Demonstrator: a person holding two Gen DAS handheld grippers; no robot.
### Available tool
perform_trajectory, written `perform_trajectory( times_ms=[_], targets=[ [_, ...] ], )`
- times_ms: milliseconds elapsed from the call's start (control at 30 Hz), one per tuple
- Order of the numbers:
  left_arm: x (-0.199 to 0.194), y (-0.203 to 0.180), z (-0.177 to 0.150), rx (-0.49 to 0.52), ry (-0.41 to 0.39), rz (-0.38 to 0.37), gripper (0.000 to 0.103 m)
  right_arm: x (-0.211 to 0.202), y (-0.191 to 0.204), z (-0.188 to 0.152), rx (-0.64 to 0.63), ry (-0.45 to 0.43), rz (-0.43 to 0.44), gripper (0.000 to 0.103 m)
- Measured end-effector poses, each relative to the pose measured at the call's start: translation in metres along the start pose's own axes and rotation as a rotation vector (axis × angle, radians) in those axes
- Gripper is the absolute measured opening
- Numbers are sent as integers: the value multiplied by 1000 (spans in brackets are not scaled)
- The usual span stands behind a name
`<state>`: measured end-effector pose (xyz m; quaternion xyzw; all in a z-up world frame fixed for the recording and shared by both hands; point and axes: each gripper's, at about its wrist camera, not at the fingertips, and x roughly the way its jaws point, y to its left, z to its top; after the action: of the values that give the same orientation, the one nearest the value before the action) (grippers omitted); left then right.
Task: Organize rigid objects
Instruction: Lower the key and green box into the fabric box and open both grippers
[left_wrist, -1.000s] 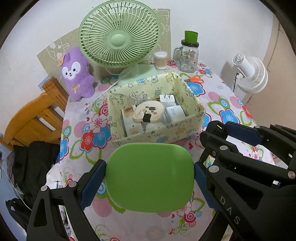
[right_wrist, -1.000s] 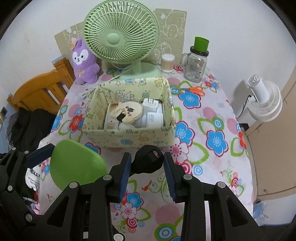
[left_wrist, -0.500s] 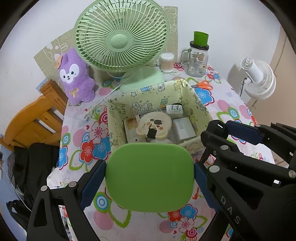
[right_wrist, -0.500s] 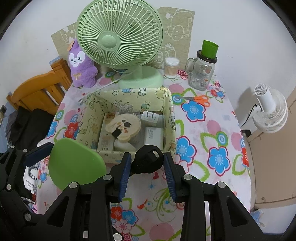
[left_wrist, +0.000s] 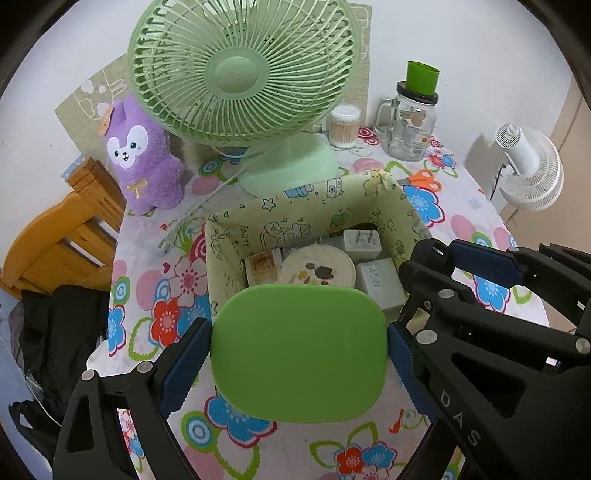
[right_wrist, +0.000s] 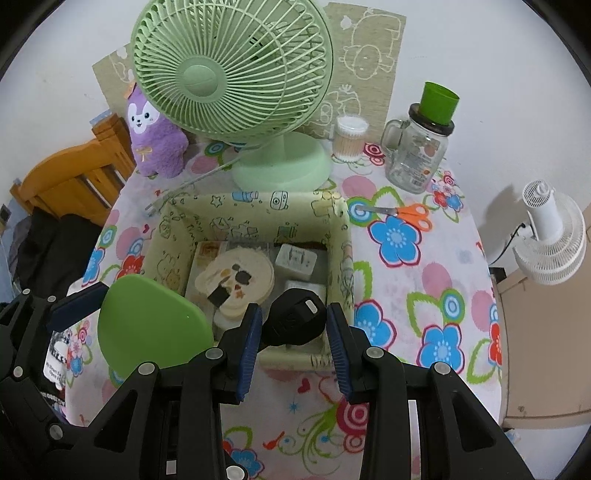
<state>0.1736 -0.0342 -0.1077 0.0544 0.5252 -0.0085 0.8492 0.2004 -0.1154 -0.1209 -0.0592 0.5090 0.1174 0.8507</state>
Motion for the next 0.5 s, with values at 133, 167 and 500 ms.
perform_trajectory(
  times_ms=[133, 167, 500],
  targets=[
    [12, 4, 7, -11, 12, -1, 95, 13, 0, 10, -11, 11, 1, 38],
    [15, 5, 8, -14, 16, -1, 95, 16, 0, 11, -13, 15, 2, 38],
    [44, 13, 19, -30, 51, 4, 95, 50, 3, 26, -32, 48, 20, 39]
  ],
)
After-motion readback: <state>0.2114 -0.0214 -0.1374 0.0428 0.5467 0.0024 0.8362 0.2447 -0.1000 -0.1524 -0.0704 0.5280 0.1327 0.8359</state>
